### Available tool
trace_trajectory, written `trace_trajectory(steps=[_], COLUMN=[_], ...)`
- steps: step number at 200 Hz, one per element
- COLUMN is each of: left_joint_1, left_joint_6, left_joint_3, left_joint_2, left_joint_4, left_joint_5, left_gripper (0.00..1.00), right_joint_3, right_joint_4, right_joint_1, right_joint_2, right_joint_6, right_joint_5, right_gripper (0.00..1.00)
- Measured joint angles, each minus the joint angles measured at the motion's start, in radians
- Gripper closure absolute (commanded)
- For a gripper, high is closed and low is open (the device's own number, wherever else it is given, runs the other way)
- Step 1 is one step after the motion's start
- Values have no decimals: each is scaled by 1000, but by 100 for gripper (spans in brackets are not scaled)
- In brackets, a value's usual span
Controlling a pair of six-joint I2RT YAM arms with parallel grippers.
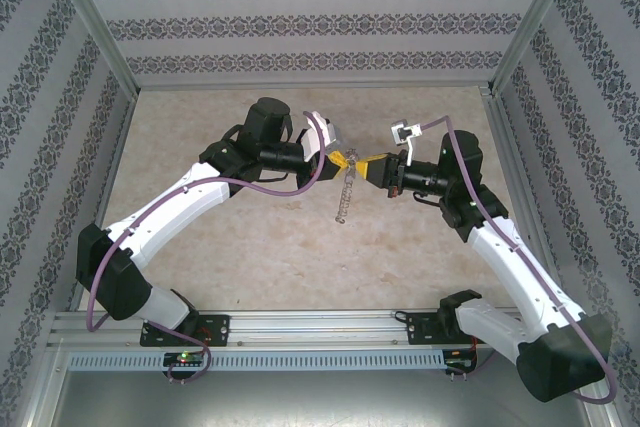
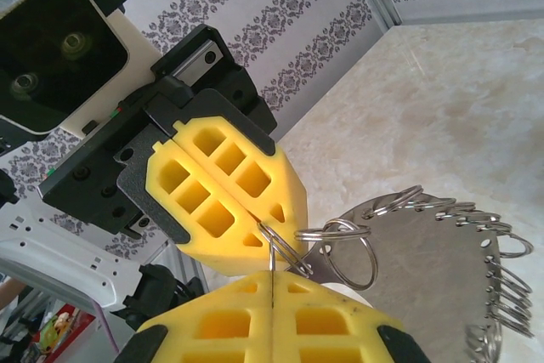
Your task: Put the keys on the keyring
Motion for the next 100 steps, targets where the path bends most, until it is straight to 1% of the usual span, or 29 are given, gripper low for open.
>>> trace_trajectory(steps=[100], left_joint_1=[0], left_joint_6=[0], left_joint_3=[0], left_joint_2=[0], left_joint_4=[0], left_joint_5=[0], left_gripper=[100], right_joint_3=[-29], right_joint_4=[-27], right_joint_1=[-13], right_joint_2=[-16], right_joint_6=[0], right_joint_5=[0], right_gripper=[100])
